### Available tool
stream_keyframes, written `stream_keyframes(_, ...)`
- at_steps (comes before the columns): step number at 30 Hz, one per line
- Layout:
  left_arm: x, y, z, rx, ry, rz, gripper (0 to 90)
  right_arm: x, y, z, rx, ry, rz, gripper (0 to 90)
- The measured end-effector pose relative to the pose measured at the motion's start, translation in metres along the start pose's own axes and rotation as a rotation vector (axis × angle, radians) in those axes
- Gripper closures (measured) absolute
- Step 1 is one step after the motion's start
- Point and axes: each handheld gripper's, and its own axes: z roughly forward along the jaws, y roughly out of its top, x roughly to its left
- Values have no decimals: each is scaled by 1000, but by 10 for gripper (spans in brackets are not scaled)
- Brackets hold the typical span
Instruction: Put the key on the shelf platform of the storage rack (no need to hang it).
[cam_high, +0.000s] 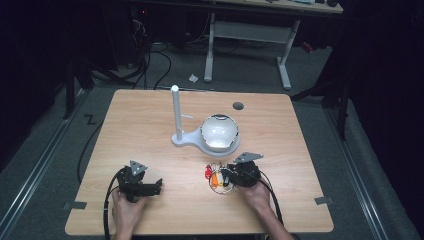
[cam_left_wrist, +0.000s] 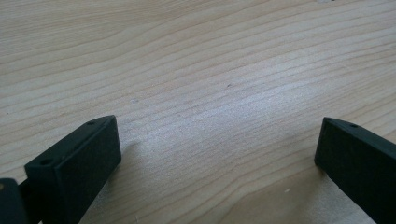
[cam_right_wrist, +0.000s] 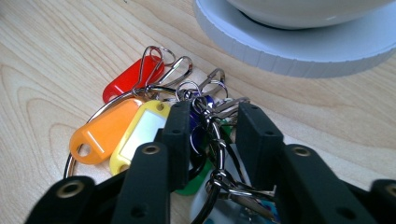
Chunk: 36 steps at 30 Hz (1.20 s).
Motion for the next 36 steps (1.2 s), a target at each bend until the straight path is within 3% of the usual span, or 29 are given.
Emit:
stream_keyframes(5, 0, 0, 0, 0, -1, 2, 6, 1, 1, -3, -17, -8, -45, 794)
stream_keyframes(17, 0, 0, 0, 0, 0, -2, 7, 3, -2, -10, -53, -20, -104, 815)
stream_keyframes(23, 0, 0, 0, 0, 1, -4, 7, -1, -2, -22, -95, -8, -100, 829)
stream_keyframes(36, 0, 0, 0, 0, 1, -4, 8, -9, -1, -43, -132, 14, -79, 830)
